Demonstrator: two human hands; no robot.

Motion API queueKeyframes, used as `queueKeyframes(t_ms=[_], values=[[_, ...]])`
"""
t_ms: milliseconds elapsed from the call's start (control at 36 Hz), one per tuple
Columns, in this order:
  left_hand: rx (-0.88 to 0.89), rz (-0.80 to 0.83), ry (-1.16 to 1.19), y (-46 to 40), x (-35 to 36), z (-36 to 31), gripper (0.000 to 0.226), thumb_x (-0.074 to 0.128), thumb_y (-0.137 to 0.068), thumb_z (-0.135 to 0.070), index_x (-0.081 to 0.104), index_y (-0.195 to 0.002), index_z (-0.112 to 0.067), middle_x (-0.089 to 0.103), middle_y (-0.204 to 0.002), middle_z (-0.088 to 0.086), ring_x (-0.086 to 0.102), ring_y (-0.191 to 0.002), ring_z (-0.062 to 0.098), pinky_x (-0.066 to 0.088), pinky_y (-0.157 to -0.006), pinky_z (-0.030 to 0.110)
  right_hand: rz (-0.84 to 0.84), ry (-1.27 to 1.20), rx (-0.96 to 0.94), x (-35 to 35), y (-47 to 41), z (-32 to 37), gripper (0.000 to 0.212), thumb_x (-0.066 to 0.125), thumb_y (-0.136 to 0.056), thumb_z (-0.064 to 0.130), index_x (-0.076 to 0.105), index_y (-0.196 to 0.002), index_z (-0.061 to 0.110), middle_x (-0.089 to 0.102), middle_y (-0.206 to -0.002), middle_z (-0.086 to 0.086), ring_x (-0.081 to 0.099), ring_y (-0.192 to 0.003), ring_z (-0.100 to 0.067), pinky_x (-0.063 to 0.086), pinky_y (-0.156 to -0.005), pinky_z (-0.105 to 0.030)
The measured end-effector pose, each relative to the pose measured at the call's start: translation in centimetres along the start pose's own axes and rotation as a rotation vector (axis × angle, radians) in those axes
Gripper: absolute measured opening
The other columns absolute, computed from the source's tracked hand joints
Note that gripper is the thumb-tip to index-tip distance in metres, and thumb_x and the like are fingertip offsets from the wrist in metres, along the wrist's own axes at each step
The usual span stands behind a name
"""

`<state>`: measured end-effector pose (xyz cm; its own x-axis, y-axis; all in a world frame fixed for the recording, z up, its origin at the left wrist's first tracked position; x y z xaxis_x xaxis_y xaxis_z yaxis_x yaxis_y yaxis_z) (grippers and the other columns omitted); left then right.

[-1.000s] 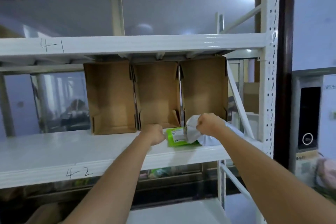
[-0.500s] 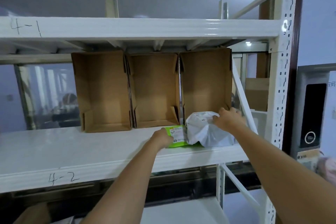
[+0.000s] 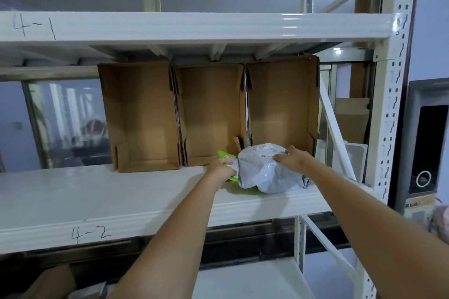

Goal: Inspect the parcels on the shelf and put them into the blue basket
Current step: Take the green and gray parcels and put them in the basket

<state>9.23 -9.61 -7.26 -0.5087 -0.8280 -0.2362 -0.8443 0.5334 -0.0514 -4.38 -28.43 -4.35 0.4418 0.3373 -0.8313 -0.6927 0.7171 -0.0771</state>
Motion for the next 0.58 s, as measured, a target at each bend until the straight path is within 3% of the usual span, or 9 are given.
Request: queueKeyframes(t_ms=[56,194,306,389,444,500,583], values=[[0.046,-0.132,-0.058,-0.5,-2.7,-0.8,0.034,0.056,-0.085,0.008,0.063,-0.114,-0.008,0.061,-0.101,0.016,0.055,-0.067,0.02,0.045,-0.054,0.024,0.019,-0.017,-0.005,0.5,0.2,0.9,0.073,0.049,-0.094,0.053,0.027,-0.151,0.011,0.037,-0.15,-0.017,0.039,-0.136,-0.037,0.036,-0.11,-0.045],[0.083,-0.422,-0.081,-1.3,-9.7,-3.7,0.027,0.059,-0.077,0.0,0.068,-0.093,-0.019,0.069,-0.11,0.012,0.066,-0.099,0.028,0.054,-0.084,0.033,0.058,-0.024,-0.027,2.0,0.9,3.4,0.078,0.052,-0.093,0.052,0.023,-0.152,0.01,0.037,-0.151,-0.016,0.037,-0.137,-0.037,0.035,-0.111,-0.045],[0.185,-0.517,0.029,-0.9,-12.2,-7.5,0.033,0.063,-0.076,-0.001,0.069,-0.104,-0.017,0.065,-0.113,0.006,0.063,-0.101,0.026,0.049,-0.083,0.026,0.069,0.013,-0.053,3.2,1.3,5.6,0.082,0.052,-0.09,0.056,0.023,-0.152,0.01,0.042,-0.148,-0.016,0.042,-0.134,-0.036,0.038,-0.108,-0.043],[0.216,-0.489,0.155,-0.5,-11.7,-8.6,0.031,0.071,-0.077,-0.007,0.069,-0.106,-0.017,0.066,-0.111,0.007,0.065,-0.097,0.026,0.053,-0.088,0.029,0.078,0.05,-0.079,3.8,1.9,7.4,0.078,0.05,-0.091,0.055,0.024,-0.151,0.012,0.042,-0.149,-0.015,0.042,-0.134,-0.035,0.037,-0.106,-0.039],[0.182,-0.409,0.21,-0.2,-9.7,-7.9,0.029,0.074,-0.078,-0.007,0.068,-0.106,-0.012,0.065,-0.105,0.01,0.064,-0.084,0.025,0.056,-0.087,0.036,0.09,0.044,-0.099,4.1,2.4,8.1,0.063,0.046,-0.096,0.045,0.029,-0.148,0.013,0.044,-0.146,-0.018,0.044,-0.131,-0.036,0.04,-0.102,-0.039],[0.124,-0.322,0.24,0.1,-7.1,-6.1,0.023,0.072,-0.081,-0.002,0.065,-0.101,-0.009,0.063,-0.1,0.014,0.061,-0.068,0.024,0.058,-0.075,0.036,0.081,0.032,-0.12,3.7,2.9,8.5,0.048,0.04,-0.099,0.032,0.035,-0.142,0.011,0.047,-0.14,-0.02,0.048,-0.125,-0.037,0.045,-0.095,-0.041],[0.036,-0.219,0.231,0.3,-4.4,-3.2,0.019,0.069,-0.081,0.006,0.061,-0.093,-0.006,0.062,-0.097,0.016,0.063,-0.063,0.023,0.057,-0.051,0.026,0.042,-0.007,-0.121,2.9,3.1,8.1,0.039,0.035,-0.098,0.016,0.047,-0.134,0.007,0.056,-0.12,-0.02,0.057,-0.109,-0.036,0.049,-0.09,-0.044]])
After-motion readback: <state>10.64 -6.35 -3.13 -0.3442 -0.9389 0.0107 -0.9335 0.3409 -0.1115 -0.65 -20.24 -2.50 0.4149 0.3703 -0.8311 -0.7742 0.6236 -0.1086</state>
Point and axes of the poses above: each hand's wrist, its own y-axis away from the middle knuckle, its own x-axis out of the palm, z = x × y, the point moved 8 cm from there along -y, towards the middle knuckle
